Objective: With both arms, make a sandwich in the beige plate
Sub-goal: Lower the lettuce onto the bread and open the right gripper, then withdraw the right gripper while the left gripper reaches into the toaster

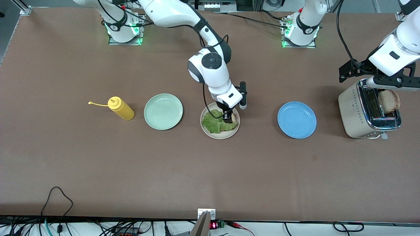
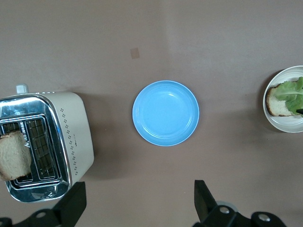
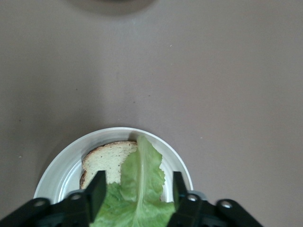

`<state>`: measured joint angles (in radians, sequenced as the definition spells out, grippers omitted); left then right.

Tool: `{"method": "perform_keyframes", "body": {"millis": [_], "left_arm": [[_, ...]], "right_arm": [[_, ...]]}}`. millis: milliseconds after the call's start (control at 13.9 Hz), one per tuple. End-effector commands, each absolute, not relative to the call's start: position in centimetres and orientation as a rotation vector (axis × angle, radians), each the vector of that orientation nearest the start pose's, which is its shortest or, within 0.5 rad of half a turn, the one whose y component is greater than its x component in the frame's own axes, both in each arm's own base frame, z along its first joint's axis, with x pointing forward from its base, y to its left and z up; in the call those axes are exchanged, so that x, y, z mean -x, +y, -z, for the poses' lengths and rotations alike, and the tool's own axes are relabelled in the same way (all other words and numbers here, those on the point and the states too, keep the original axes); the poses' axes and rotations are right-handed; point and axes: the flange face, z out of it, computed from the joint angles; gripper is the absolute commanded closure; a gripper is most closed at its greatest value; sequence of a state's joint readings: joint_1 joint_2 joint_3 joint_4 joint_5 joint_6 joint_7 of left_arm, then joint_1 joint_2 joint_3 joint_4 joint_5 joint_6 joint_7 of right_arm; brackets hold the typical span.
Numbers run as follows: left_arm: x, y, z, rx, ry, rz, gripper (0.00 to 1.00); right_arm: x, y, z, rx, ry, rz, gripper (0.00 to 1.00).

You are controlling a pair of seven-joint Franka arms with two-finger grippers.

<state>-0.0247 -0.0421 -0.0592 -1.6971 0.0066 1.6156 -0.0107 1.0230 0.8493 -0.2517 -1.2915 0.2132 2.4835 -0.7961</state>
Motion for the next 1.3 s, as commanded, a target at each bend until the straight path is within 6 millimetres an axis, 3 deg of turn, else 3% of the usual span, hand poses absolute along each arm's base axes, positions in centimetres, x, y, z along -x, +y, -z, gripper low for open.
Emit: {"method": "perform_keyframes", "body": {"millis": [0, 360, 576, 720, 936, 1008, 1152, 1224], "left_arm": [[-54.3, -4.7, -59.7, 3.137, 0.139, -0.070, 0.00], [-54.6, -4.3, -59.1, 3.137, 0.142, -0.084, 0.00], [-55.3, -3.8, -57.8, 3.125, 0.131, -0.119, 0.00], [-56.1, -0.8, -56.3, 3.128, 0.050, -0.156, 0.00], [-57.4, 4.5, -52.7, 3.115, -0.080, -0.245, 0.00], [-57.4, 6.9, -52.8, 3.084, -0.126, -0.242, 0.00], [-57.6, 9.9, -52.5, 3.049, -0.049, -0.254, 0.00], [-57.6, 12.8, -51.9, 3.059, 0.013, -0.270, 0.00]], "right_arm": [[-54.3, 55.1, -35.2, 2.298, -2.086, 0.609, 0.00], [-61.2, 42.6, -43.6, 2.513, -1.638, 0.421, 0.00], [-63.6, 35.2, -48.1, 2.680, -1.349, 0.368, 0.00], [-64.0, 31.6, -50.2, 2.781, -1.111, 0.307, 0.00], [-64.8, 25.8, -51.8, 2.888, -0.902, 0.212, 0.00], [-65.0, 24.2, -52.3, 2.926, -0.801, 0.192, 0.00], [-65.1, 21.8, -53.5, 2.984, -0.557, 0.173, 0.00], [-65.2, 20.6, -53.7, 3.006, -0.474, 0.155, 0.00]]}}
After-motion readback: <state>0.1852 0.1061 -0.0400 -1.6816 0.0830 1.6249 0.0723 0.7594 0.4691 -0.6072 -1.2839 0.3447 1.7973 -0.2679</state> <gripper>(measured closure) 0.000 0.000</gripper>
